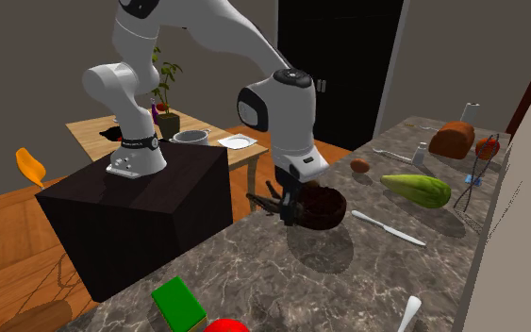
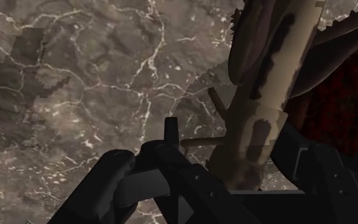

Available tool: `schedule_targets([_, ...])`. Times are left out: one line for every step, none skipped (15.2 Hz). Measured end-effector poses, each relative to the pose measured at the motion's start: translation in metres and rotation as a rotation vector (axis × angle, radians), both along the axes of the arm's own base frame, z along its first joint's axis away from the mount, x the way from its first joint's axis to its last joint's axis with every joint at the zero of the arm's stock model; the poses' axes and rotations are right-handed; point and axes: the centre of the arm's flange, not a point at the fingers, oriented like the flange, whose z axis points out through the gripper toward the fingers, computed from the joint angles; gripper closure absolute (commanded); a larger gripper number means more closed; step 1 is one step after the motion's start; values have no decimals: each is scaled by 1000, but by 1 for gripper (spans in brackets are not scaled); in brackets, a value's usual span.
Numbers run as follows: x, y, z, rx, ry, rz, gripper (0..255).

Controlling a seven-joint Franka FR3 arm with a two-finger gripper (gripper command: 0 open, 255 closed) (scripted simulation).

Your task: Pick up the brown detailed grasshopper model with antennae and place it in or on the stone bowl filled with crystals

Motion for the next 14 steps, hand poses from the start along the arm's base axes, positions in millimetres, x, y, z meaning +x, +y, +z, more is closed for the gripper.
schedule_targets([0, 0, 5, 0, 0, 0, 255])
schedule_targets([0, -1, 10, 0, 0, 0, 255])
schedule_targets([0, -1, 16, 0, 0, 0, 255])
schedule_targets([0, -2, 21, 0, 0, 0, 255])
schedule_targets([0, 0, 26, 0, 0, 0, 255])
schedule_targets([1, -1, 30, 0, 0, 0, 255])
schedule_targets([3, 5, 33, 0, 0, 0, 255])
schedule_targets([7, 15, 31, 0, 0, 0, 255])
schedule_targets([12, 27, 31, 0, 0, 1, 255])
schedule_targets([18, 38, 31, 0, 0, 1, 255])
schedule_targets([22, 49, 31, 0, 0, 1, 255])
schedule_targets([29, 59, 30, 0, 0, 1, 255])
schedule_targets([36, 69, 28, 0, 0, 1, 255])
schedule_targets([43, 82, 29, 0, 1, 1, 255])
